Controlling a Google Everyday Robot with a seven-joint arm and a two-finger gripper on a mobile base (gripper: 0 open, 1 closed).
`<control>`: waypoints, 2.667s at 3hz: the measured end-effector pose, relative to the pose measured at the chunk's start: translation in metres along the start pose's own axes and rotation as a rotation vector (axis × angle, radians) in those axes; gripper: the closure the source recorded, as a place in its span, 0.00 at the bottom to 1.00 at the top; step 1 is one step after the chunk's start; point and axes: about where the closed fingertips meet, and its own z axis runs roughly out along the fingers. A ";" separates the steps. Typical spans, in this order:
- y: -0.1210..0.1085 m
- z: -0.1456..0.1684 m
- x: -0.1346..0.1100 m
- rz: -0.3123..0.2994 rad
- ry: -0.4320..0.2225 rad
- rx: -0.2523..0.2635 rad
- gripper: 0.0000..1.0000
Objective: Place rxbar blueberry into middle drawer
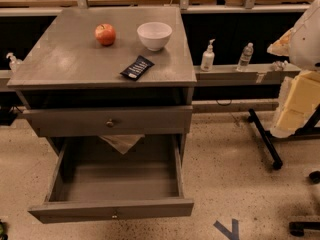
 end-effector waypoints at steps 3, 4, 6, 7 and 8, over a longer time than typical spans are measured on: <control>-0.051 0.035 -0.056 -0.108 -0.073 -0.018 0.00; -0.090 0.062 -0.122 -0.187 -0.175 -0.047 0.00; -0.142 0.128 -0.230 -0.263 -0.313 -0.044 0.00; -0.154 0.175 -0.250 -0.098 -0.399 -0.083 0.00; -0.155 0.199 -0.263 0.007 -0.433 -0.107 0.00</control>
Offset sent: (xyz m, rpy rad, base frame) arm 0.0407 0.0241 -0.0094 0.0416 -0.0009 0.0920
